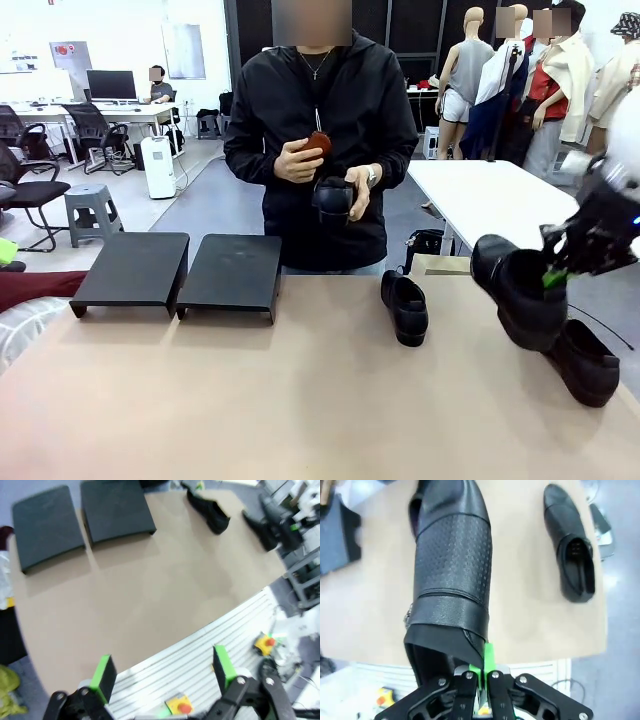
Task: Organize the shoes by placing them on the stand.
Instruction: Pick up one Shoe and place it in the middle of the table.
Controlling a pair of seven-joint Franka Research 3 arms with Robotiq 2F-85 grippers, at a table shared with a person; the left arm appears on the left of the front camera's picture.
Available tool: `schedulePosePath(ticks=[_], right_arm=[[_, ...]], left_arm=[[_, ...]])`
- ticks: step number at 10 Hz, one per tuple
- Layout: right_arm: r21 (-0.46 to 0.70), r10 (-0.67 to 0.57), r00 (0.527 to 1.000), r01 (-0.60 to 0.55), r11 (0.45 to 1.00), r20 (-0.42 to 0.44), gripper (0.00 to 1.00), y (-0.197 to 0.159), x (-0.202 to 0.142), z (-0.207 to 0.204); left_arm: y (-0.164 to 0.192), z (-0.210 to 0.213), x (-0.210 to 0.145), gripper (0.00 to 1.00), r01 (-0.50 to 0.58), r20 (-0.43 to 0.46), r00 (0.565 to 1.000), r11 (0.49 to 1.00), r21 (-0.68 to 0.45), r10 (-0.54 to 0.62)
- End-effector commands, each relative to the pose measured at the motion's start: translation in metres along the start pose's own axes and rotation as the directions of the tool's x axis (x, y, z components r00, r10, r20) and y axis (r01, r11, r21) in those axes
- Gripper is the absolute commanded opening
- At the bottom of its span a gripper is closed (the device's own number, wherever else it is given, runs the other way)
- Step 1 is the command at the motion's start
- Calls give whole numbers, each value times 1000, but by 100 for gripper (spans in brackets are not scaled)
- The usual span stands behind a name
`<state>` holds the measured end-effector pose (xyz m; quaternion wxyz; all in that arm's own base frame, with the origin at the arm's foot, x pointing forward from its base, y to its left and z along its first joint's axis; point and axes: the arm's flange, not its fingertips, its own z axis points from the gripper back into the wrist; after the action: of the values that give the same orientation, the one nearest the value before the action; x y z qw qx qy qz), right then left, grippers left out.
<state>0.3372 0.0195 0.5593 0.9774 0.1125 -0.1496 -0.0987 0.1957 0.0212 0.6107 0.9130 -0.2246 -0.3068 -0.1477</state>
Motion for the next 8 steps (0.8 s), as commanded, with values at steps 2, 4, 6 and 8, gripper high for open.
schedulePosePath(ticks=[2, 4, 6, 8], right_arm=[[48, -102, 983, 95, 994, 150, 0, -7, -39, 31], [75, -222, 937, 209, 975, 271, 0, -31, -43, 41], [43, -86, 987, 81, 996, 136, 0, -7, -45, 49], [49, 25, 978, -36, 998, 207, 0, 11, -45, 34]], left_arm=[[2, 1, 0, 100, 11, 4, 1000, 1000, -21, -11], [2, 1, 0, 100, 11, 4, 1000, 1000, -21, -11], [2, 1, 0, 100, 11, 4, 1000, 1000, -21, -11], [2, 1, 0, 100, 11, 4, 1000, 1000, -21, -11]])
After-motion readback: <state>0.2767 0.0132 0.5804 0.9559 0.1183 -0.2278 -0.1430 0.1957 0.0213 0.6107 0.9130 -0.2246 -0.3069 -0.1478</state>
